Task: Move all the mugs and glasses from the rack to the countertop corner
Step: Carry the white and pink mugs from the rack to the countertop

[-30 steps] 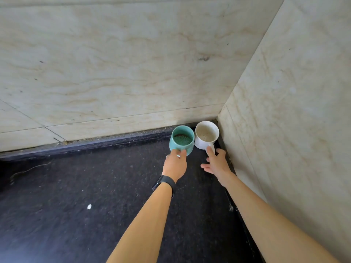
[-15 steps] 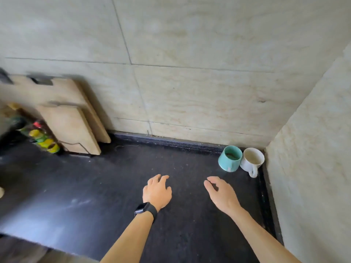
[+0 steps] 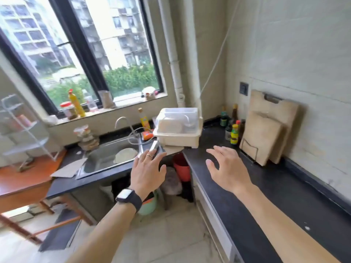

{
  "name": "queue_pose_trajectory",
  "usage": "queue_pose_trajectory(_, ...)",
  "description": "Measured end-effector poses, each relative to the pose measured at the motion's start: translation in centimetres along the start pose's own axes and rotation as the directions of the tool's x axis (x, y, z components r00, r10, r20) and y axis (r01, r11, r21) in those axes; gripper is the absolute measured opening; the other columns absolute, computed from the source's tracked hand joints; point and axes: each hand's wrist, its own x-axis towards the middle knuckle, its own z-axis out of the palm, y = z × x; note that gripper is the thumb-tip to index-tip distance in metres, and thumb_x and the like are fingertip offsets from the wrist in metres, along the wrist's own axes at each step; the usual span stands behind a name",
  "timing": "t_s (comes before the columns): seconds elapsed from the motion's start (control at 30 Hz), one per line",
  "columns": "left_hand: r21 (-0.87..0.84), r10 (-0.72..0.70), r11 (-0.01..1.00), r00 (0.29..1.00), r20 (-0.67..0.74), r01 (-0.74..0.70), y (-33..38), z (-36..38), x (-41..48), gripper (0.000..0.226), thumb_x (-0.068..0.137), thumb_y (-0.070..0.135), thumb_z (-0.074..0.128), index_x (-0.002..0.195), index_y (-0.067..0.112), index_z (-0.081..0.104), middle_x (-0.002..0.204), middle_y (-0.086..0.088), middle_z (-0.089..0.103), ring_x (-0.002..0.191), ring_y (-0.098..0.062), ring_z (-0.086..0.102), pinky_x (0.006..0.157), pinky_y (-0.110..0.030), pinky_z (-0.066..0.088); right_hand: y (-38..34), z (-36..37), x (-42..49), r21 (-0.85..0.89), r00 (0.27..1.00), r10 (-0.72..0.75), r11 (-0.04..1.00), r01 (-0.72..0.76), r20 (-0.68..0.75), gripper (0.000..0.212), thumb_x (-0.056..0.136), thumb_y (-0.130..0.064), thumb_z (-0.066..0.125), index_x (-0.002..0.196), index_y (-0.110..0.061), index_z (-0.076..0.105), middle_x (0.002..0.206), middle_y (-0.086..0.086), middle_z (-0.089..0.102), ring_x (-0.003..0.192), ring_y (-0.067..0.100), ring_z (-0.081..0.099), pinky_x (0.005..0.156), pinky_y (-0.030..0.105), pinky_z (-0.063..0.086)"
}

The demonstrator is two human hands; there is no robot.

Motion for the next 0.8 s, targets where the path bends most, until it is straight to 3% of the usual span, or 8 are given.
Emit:
queue_pose_trajectory(0.03, 0.038, -0.108, 0.993, 0.991, -0.073, 0.111, -5.3, -3.0, -1.6, 0.049, 0.096, 0.044, 0.049, 0.144, 0.041, 0.044, 0.156, 0.004, 0.041, 0.148, -0.023, 0.028, 0.12, -0.045, 0.024, -5.9, 1.8, 2.0, 0.009, 0.992, -0.125, 0.992, 0.125, 0.026, 0.041, 0.094, -0.035, 0.058, 0.132, -0.022, 0.064, 0.135, 0.003, 0.064, 0.129, 0.026, 0.05, 0.105, 0.041, 0.045)
queue_pose_trajectory(0.13, 0.021, -0.147, 0.988, 0.984, -0.098, 0.15, -9.3, -5.8, -2.7, 0.047, 0.097, 0.044, 0.049, 0.144, 0.042, 0.043, 0.156, 0.005, 0.041, 0.148, -0.022, 0.028, 0.12, -0.046, 0.024, -11.1, 2.9, 3.8, 0.04, 0.977, -0.214, 0.976, 0.214, 0.015, 0.04, 0.091, -0.037, 0.058, 0.128, -0.022, 0.066, 0.129, 0.002, 0.067, 0.121, 0.026, 0.057, 0.103, 0.041, 0.048)
queue_pose_trajectory(0.23, 0.026, -0.175, 0.984, 0.978, -0.11, 0.179, -12.5, -7.9, -4.0, 0.049, 0.097, 0.045, 0.048, 0.145, 0.043, 0.042, 0.155, 0.003, 0.042, 0.148, -0.021, 0.027, 0.12, -0.046, 0.023, -15.4, 5.2, 4.6, 0.029, 0.963, -0.27, 0.962, 0.27, 0.014, 0.041, 0.092, -0.039, 0.058, 0.13, -0.025, 0.065, 0.135, 0.0, 0.065, 0.127, 0.023, 0.054, 0.11, 0.039, 0.042)
queue_pose_trajectory(0.4, 0.055, -0.357, 0.925, 0.912, -0.2, 0.375, -28.2, -12.0, -7.5, 0.048, 0.095, 0.049, 0.046, 0.143, 0.044, 0.043, 0.156, 0.004, 0.04, 0.148, -0.019, 0.026, 0.119, -0.048, 0.023, -31.7, 13.1, 7.0, 0.1, 0.879, -0.468, 0.883, 0.459, 0.09, 0.045, 0.096, -0.042, 0.053, 0.138, -0.027, 0.059, 0.144, -0.002, 0.057, 0.138, 0.02, 0.043, 0.118, 0.036, 0.031)
queue_pose_trajectory(0.6, 0.109, -0.446, 0.869, 0.861, -0.246, 0.482, -43.8, -16.8, -9.2, 0.05, 0.096, 0.052, 0.043, 0.145, 0.043, 0.04, 0.157, 0.001, 0.039, 0.147, -0.022, 0.028, 0.119, -0.049, 0.024, -46.6, 20.8, 10.2, 0.129, 0.823, -0.554, 0.832, 0.54, 0.128, 0.046, 0.098, -0.045, 0.049, 0.141, -0.03, 0.054, 0.148, -0.004, 0.054, 0.143, 0.02, 0.038, 0.119, 0.037, 0.029)
queue_pose_trajectory(0.8, 0.098, -0.482, 0.847, 0.831, -0.278, 0.523, -54.3, -20.3, -7.9, 0.049, 0.097, 0.051, 0.042, 0.146, 0.043, 0.039, 0.159, 0.003, 0.036, 0.148, -0.021, 0.026, 0.121, -0.049, 0.02, -57.0, 25.3, 13.7, 0.156, 0.807, -0.579, 0.813, 0.561, 0.116, 0.046, 0.098, -0.048, 0.048, 0.14, -0.031, 0.056, 0.147, -0.005, 0.055, 0.143, 0.019, 0.037, 0.117, 0.038, 0.031)
